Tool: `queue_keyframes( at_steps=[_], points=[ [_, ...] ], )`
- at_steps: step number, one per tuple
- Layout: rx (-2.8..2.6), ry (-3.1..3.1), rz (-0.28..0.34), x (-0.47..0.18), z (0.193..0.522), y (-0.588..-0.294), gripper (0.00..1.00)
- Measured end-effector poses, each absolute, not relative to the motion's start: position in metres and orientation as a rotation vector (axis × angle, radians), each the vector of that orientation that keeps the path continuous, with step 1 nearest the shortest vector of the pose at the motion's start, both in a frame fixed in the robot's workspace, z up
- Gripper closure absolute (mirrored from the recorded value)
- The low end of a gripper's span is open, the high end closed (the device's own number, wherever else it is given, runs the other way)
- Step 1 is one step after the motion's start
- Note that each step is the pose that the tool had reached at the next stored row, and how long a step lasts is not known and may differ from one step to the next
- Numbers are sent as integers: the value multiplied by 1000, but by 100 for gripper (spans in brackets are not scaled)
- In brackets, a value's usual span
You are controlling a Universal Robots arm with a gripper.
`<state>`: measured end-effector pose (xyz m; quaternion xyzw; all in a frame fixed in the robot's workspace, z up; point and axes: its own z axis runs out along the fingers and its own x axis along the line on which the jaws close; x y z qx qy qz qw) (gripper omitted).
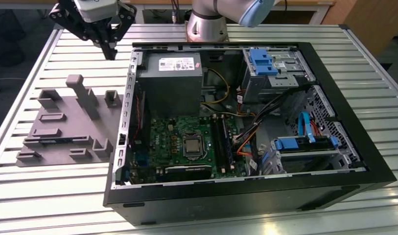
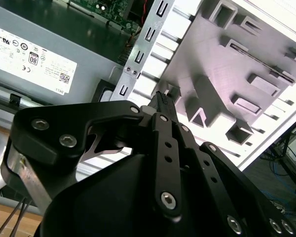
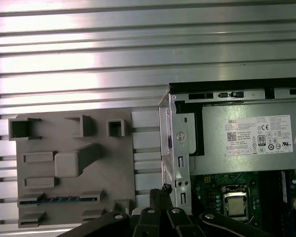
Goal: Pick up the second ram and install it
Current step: 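Reach for the second ram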
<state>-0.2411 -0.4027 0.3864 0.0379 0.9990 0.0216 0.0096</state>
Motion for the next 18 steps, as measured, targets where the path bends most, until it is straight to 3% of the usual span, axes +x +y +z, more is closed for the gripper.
queue_keyframes(
  at_steps=[18],
  points=[
    [118, 3119, 67, -247, 386, -403, 89]
  ],
)
